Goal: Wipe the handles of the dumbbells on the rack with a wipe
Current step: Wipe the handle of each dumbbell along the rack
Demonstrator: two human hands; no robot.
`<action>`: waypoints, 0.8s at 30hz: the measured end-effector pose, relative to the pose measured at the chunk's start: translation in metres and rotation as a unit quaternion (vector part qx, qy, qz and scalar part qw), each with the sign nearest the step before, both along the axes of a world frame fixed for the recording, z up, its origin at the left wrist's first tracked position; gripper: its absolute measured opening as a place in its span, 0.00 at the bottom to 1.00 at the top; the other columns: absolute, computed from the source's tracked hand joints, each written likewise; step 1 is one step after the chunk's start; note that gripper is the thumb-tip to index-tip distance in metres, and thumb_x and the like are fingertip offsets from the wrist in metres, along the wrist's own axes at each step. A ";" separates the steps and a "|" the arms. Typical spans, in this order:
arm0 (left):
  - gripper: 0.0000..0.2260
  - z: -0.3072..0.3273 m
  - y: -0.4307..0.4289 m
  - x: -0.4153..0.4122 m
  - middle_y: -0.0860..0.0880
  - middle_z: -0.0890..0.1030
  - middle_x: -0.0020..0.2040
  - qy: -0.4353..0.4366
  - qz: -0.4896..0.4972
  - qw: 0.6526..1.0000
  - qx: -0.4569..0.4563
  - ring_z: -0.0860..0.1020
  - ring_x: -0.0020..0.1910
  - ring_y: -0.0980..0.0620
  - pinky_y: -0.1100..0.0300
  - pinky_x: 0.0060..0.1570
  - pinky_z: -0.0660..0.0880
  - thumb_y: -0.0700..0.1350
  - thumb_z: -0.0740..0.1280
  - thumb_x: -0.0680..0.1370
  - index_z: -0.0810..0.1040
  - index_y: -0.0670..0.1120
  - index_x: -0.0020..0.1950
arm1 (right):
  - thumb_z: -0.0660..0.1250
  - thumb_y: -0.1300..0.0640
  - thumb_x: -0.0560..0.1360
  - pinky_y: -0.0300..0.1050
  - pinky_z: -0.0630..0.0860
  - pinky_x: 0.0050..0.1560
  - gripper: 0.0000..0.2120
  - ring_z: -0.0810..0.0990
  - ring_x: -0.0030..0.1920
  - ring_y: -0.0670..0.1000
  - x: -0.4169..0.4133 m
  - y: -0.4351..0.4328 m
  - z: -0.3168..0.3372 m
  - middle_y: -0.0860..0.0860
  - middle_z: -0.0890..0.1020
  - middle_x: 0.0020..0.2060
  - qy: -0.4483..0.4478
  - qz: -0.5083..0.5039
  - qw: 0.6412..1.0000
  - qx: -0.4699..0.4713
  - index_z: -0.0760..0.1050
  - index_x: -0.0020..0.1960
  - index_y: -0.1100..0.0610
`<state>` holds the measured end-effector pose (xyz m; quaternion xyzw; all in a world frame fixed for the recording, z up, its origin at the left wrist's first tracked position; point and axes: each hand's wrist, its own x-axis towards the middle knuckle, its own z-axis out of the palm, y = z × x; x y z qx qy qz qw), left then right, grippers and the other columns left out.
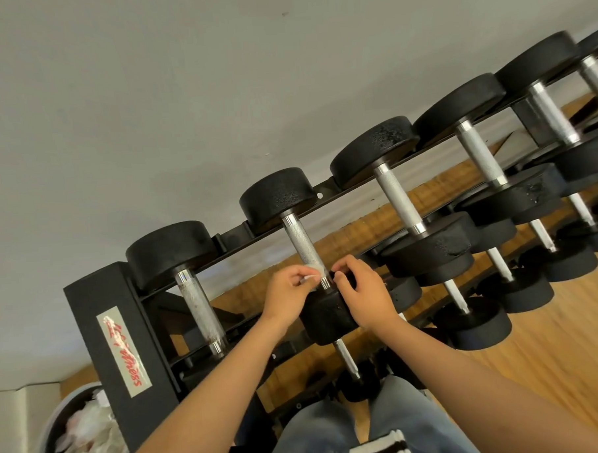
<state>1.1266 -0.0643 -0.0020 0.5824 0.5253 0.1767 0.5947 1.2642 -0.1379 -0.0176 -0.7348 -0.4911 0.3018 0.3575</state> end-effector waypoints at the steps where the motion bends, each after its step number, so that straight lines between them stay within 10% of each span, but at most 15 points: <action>1: 0.04 -0.003 -0.006 0.000 0.51 0.84 0.46 -0.005 0.013 1.000 -0.014 0.82 0.48 0.56 0.66 0.47 0.77 0.39 0.69 0.77 0.82 0.48 0.47 | 0.60 0.54 0.79 0.33 0.68 0.43 0.03 0.74 0.46 0.40 0.000 0.000 -0.001 0.43 0.76 0.42 0.000 0.000 1.000 -0.001 0.73 0.50 0.49; 24: 0.05 0.008 -0.006 0.000 0.53 0.83 0.45 -0.013 0.028 0.997 -0.067 0.81 0.47 0.58 0.72 0.38 0.74 0.41 0.66 0.79 0.82 0.47 0.49 | 0.60 0.54 0.79 0.35 0.70 0.43 0.03 0.74 0.45 0.41 -0.001 0.000 -0.001 0.43 0.77 0.42 -0.002 -0.004 1.000 -0.003 0.73 0.50 0.49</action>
